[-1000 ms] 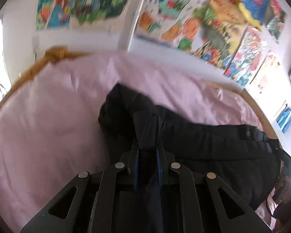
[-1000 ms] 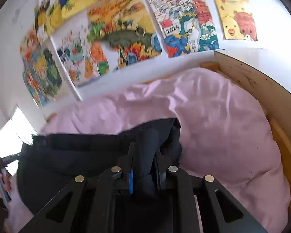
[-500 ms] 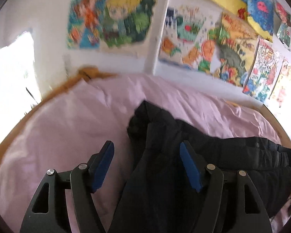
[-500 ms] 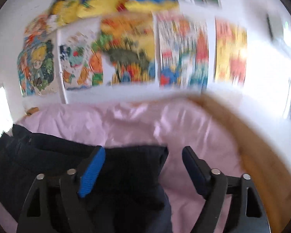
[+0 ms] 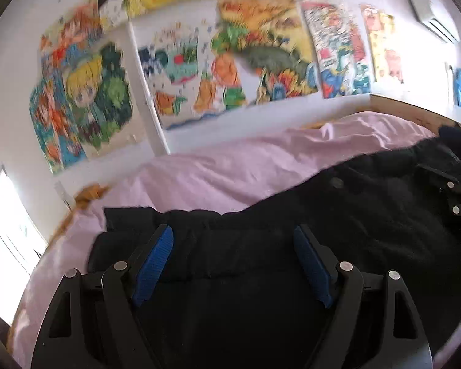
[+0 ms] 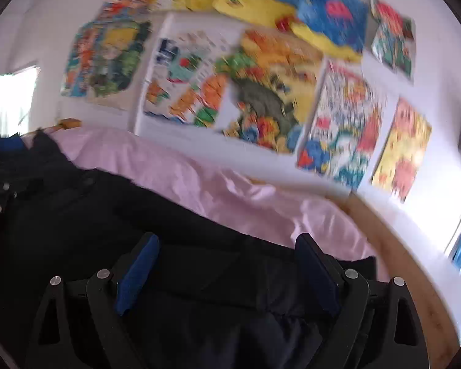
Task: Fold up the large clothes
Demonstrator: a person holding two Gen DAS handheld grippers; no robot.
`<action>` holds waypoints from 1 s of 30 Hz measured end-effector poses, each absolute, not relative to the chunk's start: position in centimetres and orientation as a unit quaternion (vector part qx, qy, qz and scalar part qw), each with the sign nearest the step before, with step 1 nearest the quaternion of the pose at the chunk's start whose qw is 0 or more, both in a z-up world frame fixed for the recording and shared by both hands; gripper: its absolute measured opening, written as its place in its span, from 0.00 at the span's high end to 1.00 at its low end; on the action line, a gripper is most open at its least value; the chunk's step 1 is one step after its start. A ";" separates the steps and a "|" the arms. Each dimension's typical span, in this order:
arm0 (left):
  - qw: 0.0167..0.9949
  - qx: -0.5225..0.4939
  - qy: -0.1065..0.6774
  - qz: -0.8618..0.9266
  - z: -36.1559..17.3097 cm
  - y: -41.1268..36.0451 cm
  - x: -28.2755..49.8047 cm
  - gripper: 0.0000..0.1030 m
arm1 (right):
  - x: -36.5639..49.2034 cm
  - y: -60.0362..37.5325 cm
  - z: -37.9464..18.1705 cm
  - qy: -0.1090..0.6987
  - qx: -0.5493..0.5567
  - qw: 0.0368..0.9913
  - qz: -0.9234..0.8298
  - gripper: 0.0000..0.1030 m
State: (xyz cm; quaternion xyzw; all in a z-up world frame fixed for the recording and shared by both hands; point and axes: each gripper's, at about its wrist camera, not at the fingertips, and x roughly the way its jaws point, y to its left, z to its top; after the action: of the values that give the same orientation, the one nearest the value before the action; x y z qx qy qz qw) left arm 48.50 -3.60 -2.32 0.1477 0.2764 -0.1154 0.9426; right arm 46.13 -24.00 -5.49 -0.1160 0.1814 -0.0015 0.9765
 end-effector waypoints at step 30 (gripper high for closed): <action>0.929 0.076 0.340 -0.126 -7.2 -1.0 55.6 0.07 | 52.9 -26.8 -11.7 0.276 0.004 0.959 0.059 0.03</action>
State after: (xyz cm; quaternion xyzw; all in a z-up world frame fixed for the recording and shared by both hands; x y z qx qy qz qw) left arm 55.59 -1.03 -7.19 0.0764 0.3402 -0.1260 0.9287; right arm 52.88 -26.81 -11.67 0.0036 0.2763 0.0589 0.9592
